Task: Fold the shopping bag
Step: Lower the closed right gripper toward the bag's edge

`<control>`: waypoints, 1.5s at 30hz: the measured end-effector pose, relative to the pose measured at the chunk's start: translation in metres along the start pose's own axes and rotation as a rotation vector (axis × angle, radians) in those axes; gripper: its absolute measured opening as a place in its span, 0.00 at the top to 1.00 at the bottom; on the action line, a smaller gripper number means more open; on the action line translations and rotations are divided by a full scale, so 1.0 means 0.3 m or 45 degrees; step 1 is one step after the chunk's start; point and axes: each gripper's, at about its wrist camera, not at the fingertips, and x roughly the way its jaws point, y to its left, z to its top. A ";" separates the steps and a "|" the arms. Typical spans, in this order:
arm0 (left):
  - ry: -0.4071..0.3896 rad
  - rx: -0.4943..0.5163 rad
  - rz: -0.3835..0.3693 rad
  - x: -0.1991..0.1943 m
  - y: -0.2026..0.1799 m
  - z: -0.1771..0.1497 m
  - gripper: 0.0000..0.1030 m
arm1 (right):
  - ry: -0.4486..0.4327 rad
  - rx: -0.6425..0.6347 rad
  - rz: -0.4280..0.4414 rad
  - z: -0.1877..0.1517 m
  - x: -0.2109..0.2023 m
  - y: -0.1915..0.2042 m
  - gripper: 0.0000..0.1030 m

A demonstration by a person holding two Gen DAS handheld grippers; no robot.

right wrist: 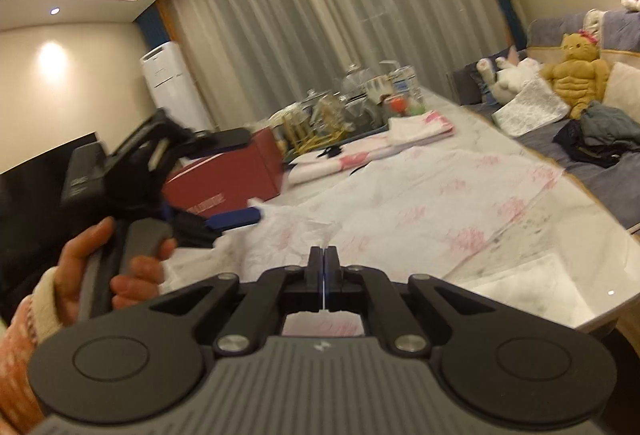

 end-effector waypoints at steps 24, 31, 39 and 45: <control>0.059 0.030 0.018 -0.069 0.003 -0.045 0.00 | 0.251 -0.246 0.027 0.115 0.190 0.122 0.55; -0.048 -0.055 0.052 -0.146 0.064 -0.035 0.00 | 0.422 0.331 0.294 0.150 0.281 -0.049 0.67; -0.197 -0.132 0.032 -0.237 0.104 -0.045 0.00 | 0.373 0.206 0.425 0.201 0.286 0.075 1.00; -0.464 -0.273 -0.014 -0.386 0.164 -0.040 0.00 | 0.206 0.034 0.493 0.260 0.240 0.205 1.00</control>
